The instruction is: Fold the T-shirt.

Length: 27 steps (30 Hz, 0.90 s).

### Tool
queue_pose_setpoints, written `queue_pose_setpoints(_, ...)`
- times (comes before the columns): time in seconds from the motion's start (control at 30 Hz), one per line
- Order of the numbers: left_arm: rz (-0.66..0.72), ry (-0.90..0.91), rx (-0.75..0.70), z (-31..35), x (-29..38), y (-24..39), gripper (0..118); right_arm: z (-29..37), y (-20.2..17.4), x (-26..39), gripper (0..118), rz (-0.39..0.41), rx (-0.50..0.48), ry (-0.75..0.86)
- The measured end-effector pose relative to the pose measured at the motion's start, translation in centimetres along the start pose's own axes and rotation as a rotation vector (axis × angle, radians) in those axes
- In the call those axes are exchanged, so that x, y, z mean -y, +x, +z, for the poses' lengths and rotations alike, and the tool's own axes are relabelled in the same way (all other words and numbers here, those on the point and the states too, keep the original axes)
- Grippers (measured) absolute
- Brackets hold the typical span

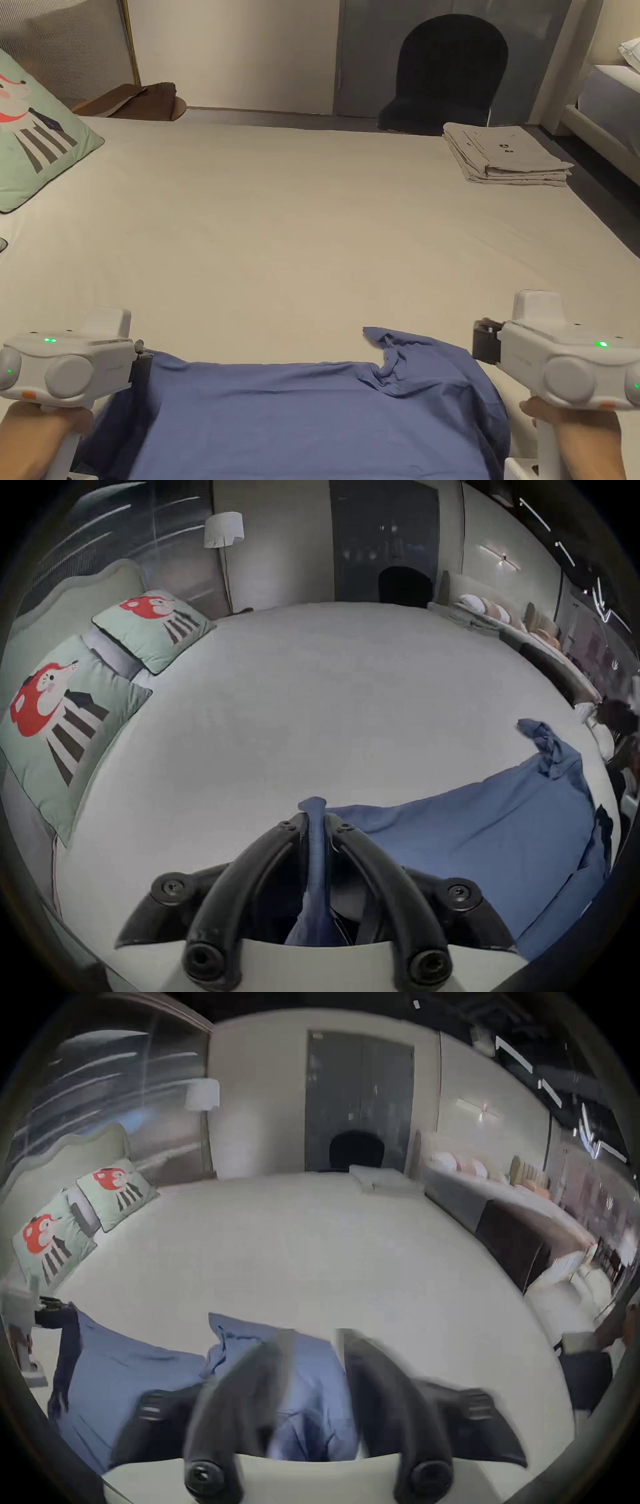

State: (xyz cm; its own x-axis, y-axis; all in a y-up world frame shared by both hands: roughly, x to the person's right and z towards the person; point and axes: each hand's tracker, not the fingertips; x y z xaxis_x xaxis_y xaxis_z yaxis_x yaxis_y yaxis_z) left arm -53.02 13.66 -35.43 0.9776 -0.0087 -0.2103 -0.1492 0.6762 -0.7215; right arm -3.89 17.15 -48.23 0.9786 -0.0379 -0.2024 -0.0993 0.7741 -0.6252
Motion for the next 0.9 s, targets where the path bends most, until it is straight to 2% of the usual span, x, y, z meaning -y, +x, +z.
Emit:
queue_pose_setpoints(0.07, 0.012, 0.015, 0.018, 0.9, -0.1, -0.1, 3, -2.7, 0.3, -0.1, 101, -0.030, -0.011, -0.131)
queue_pose_setpoints(0.1, 0.014, 0.020, 0.024, 1.2, -0.1, -0.2, 3, -3.6, 0.3, 0.3, 106, -0.023, -0.010, -0.149)
queue_pose_setpoints(0.23, 0.014, 0.032, 0.041, 2.0, -0.2, -0.1, 3, -7.3, 0.1, 1.1, 105, -0.032, -0.009, -0.260)
queue_pose_setpoints(0.3, 0.014, 0.035, 0.043, 2.2, -0.2, -0.1, 3, -8.2, 0.0, 1.5, 103, -0.039, 0.007, -0.256)
queue_pose_setpoints(0.33, 0.018, 0.037, 0.044, 2.3, -0.1, -0.3, 3, -8.7, 0.0, 1.7, 99, -0.042, 0.009, -0.264)
queue_pose_setpoints(0.43, 0.027, 0.034, 0.043, 2.4, 0.2, -0.3, 3, -9.5, 0.1, 2.5, 74, -0.060, 0.018, -0.309)
queue_pose_setpoints(0.5, 0.034, 0.030, 0.037, 2.5, 0.4, -0.5, 3, -8.9, -0.3, 3.0, 64, -0.025, 0.023, -0.306)
queue_pose_setpoints(0.53, 0.040, 0.030, 0.037, 2.6, 0.5, -0.5, 3, -8.5, -0.5, 3.0, 46, 0.014, 0.031, -0.279)
queue_pose_setpoints(0.57, 0.046, 0.029, 0.037, 2.7, 0.7, -0.6, 3, -8.1, -0.6, 2.8, 21, 0.038, 0.033, -0.291)
queue_pose_setpoints(0.6, 0.053, 0.029, 0.036, 2.9, 0.8, -0.7, 3, -7.6, -0.8, 2.7, 7, 0.053, 0.041, -0.286)
queue_pose_setpoints(0.67, 0.065, 0.031, 0.035, 3.3, 1.1, -0.7, 3, -6.5, -0.9, 2.6, 5, 0.086, 0.007, -0.261)
queue_pose_setpoints(0.77, 0.086, 0.041, 0.028, 4.3, 1.6, -1.0, 3, -3.7, -1.0, 2.2, 5, 0.058, -0.011, -0.185)
queue_pose_setpoints(0.9, 0.119, 0.065, 0.021, 6.7, 2.2, -1.2, 3, 1.8, -0.9, 1.7, 5, 0.065, -0.053, -0.071)
